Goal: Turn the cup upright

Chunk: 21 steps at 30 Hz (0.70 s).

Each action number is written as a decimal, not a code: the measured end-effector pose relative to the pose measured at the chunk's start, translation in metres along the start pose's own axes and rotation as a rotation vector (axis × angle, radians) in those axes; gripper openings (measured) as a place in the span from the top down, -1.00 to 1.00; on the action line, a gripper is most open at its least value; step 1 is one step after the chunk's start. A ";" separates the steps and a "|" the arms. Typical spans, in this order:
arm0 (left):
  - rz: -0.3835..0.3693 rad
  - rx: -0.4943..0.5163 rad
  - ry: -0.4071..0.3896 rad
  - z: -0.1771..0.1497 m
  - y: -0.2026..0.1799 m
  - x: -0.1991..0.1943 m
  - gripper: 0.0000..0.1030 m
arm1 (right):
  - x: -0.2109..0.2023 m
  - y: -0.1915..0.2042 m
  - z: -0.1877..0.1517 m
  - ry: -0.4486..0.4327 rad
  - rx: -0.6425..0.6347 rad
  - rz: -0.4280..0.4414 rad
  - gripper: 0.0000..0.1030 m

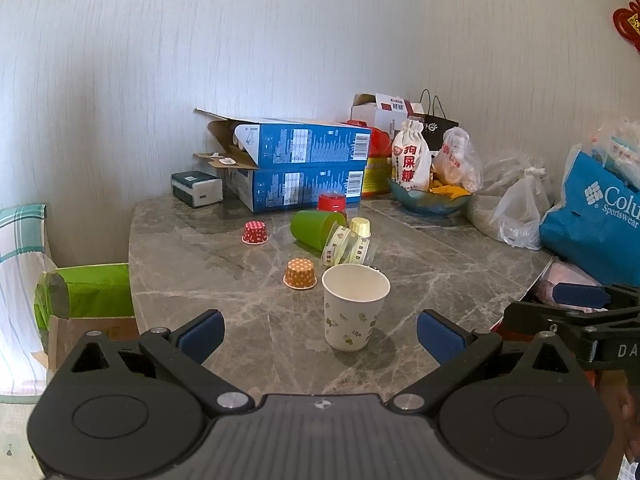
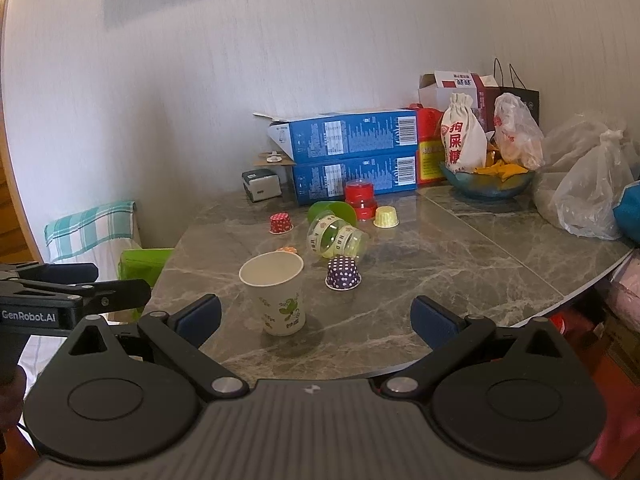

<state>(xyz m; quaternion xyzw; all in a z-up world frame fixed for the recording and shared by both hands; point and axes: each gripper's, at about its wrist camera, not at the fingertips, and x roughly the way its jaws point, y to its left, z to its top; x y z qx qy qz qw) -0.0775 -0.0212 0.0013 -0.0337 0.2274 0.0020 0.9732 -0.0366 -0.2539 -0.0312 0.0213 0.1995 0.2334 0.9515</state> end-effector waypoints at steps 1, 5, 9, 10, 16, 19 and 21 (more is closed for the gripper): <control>-0.001 0.001 -0.002 0.000 -0.001 0.000 -1.00 | -0.001 0.000 0.000 0.000 -0.001 0.002 -0.98; 0.006 0.007 -0.009 -0.001 -0.002 -0.002 -1.00 | -0.002 0.001 0.000 0.001 -0.007 0.003 -0.98; 0.007 0.005 -0.008 -0.001 -0.003 -0.003 -1.00 | 0.000 0.001 0.001 0.007 0.000 0.004 -0.98; 0.008 0.006 -0.009 -0.001 -0.003 -0.003 -1.00 | 0.001 0.000 0.001 0.008 0.001 0.004 -0.98; 0.013 0.006 -0.004 -0.002 -0.003 -0.001 -1.00 | 0.003 0.000 0.001 0.018 0.004 0.007 -0.98; 0.012 0.004 -0.003 -0.003 -0.003 -0.001 -1.00 | 0.004 -0.001 0.002 0.019 0.012 0.012 -0.98; 0.012 0.004 -0.003 -0.002 -0.002 -0.001 -1.00 | 0.004 0.000 0.002 0.019 0.014 0.013 -0.98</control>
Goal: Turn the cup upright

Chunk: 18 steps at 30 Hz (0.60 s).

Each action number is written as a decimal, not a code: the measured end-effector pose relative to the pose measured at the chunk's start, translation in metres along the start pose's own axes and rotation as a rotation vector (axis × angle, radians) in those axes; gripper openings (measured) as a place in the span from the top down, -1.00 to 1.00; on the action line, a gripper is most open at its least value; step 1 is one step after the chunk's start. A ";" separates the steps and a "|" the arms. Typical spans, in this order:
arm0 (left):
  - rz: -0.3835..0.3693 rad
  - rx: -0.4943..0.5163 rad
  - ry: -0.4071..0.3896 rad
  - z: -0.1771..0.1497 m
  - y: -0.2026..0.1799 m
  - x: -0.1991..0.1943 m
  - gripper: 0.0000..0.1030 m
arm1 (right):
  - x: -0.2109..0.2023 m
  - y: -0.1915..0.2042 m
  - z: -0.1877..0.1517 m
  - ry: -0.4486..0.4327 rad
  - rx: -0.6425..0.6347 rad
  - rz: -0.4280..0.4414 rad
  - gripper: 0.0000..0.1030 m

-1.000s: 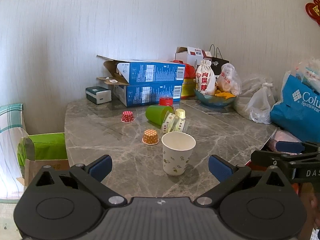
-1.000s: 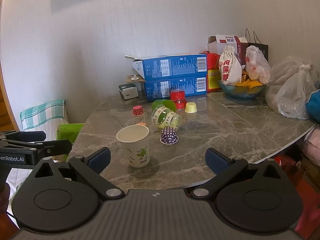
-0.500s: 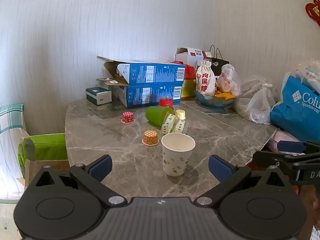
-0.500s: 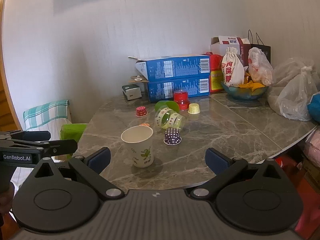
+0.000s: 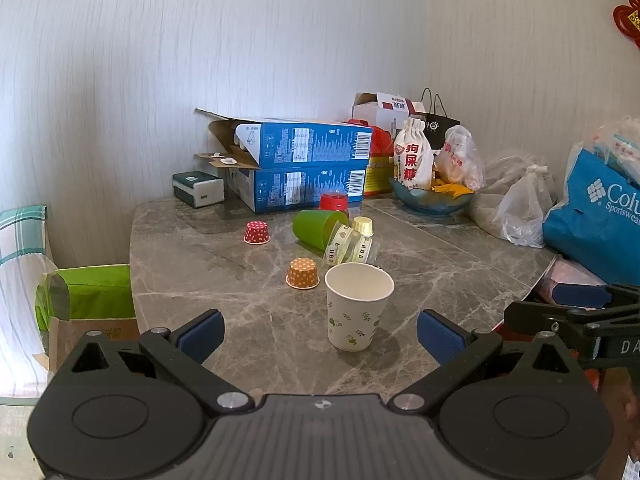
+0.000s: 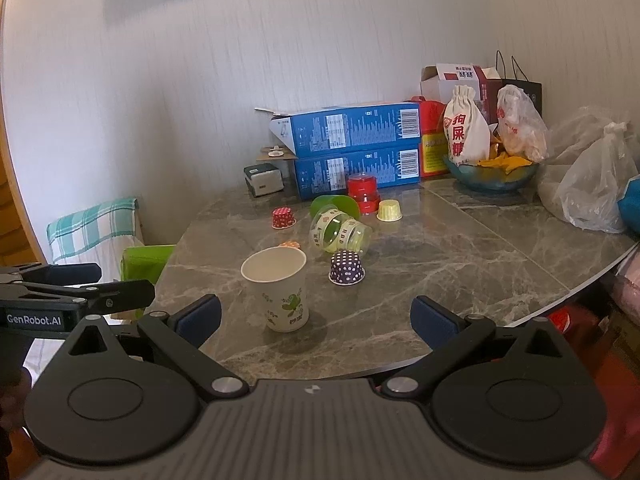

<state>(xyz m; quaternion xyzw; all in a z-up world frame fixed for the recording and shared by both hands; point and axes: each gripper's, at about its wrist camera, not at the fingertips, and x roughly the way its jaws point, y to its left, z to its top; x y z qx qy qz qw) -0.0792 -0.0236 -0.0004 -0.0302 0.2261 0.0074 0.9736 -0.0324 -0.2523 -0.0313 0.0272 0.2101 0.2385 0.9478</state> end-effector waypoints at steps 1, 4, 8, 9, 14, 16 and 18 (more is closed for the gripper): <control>0.000 0.000 0.000 0.000 0.000 0.000 -1.00 | 0.000 0.000 0.000 0.001 -0.001 -0.001 -0.98; -0.001 -0.002 -0.002 0.000 -0.001 0.001 -1.00 | 0.000 0.000 0.000 0.003 -0.001 -0.002 -0.98; -0.004 -0.002 -0.004 0.001 -0.001 0.003 -1.00 | 0.001 0.000 0.000 0.002 0.003 0.001 -0.98; -0.004 -0.002 -0.004 0.001 -0.002 0.004 -1.00 | 0.001 -0.001 0.000 0.003 0.003 0.002 -0.98; -0.008 -0.002 -0.002 0.002 -0.004 0.006 -1.00 | 0.003 -0.001 0.000 0.009 0.005 -0.002 -0.98; -0.009 -0.003 -0.002 0.003 -0.003 0.007 -1.00 | 0.003 -0.002 0.000 0.010 0.008 -0.003 -0.98; -0.009 -0.004 0.000 0.003 -0.003 0.007 -1.00 | 0.004 -0.001 -0.001 0.011 0.011 -0.002 -0.98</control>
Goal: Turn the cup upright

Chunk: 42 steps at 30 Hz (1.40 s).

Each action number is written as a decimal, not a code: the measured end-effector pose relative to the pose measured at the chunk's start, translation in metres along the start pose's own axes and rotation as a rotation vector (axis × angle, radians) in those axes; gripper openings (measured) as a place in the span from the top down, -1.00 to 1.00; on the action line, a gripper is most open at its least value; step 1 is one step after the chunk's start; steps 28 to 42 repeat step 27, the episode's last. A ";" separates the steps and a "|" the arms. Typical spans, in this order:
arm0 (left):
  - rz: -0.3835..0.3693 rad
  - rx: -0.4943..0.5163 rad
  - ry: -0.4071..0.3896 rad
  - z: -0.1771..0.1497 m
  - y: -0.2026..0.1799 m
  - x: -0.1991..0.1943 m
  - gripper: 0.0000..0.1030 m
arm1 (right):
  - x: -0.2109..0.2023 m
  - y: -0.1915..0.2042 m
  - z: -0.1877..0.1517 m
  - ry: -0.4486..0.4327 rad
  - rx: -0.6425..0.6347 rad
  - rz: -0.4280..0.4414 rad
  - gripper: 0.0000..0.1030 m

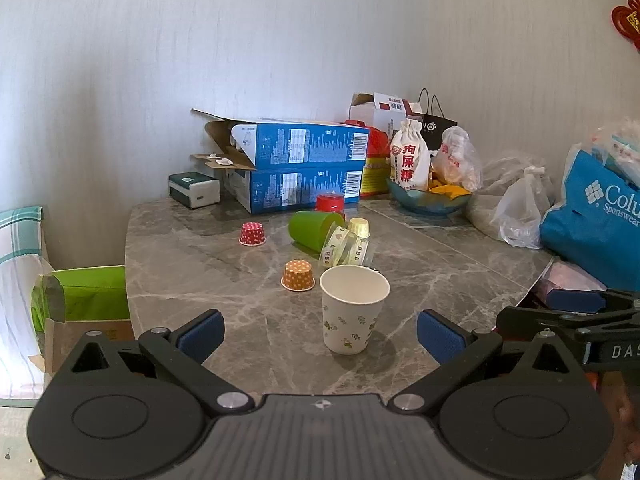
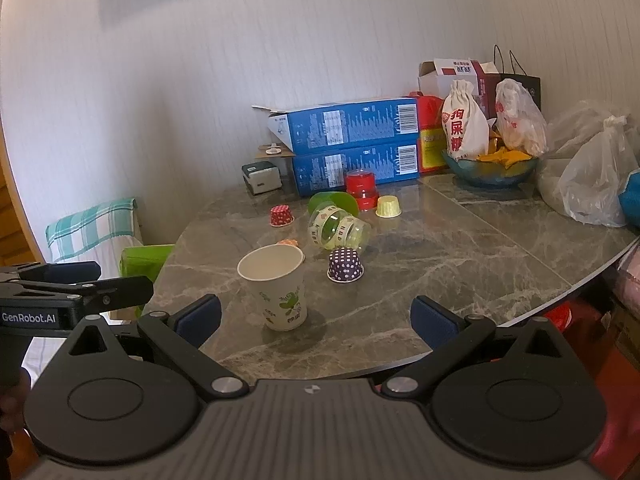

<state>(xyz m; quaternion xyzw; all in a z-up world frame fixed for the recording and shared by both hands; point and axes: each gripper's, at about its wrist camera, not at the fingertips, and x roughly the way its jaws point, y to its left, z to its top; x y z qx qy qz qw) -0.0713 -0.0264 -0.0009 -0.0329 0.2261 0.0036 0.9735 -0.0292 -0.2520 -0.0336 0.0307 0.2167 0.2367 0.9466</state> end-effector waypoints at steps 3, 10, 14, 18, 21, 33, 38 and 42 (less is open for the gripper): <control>-0.001 -0.002 0.001 0.000 0.001 0.000 -1.00 | 0.000 0.000 0.000 0.000 0.000 -0.001 -0.98; 0.001 -0.001 0.002 0.000 0.001 0.001 -1.00 | 0.002 -0.001 0.000 0.004 0.003 0.000 -0.98; -0.001 -0.001 0.006 -0.001 0.000 0.003 -1.00 | 0.004 -0.003 -0.001 0.008 0.004 -0.001 -0.98; -0.004 -0.003 0.006 -0.002 0.000 0.004 -1.00 | 0.004 -0.003 -0.001 0.007 0.004 -0.002 -0.98; -0.010 -0.005 0.007 -0.003 -0.001 0.006 -1.00 | 0.004 -0.004 -0.001 0.009 0.005 0.000 -0.98; -0.007 -0.002 0.016 -0.004 -0.002 0.010 -1.00 | 0.006 -0.005 -0.002 0.017 0.005 0.001 -0.98; -0.007 -0.002 0.016 -0.004 -0.002 0.010 -1.00 | 0.006 -0.005 -0.002 0.017 0.005 0.001 -0.98; -0.007 -0.002 0.016 -0.004 -0.002 0.010 -1.00 | 0.006 -0.005 -0.002 0.017 0.005 0.001 -0.98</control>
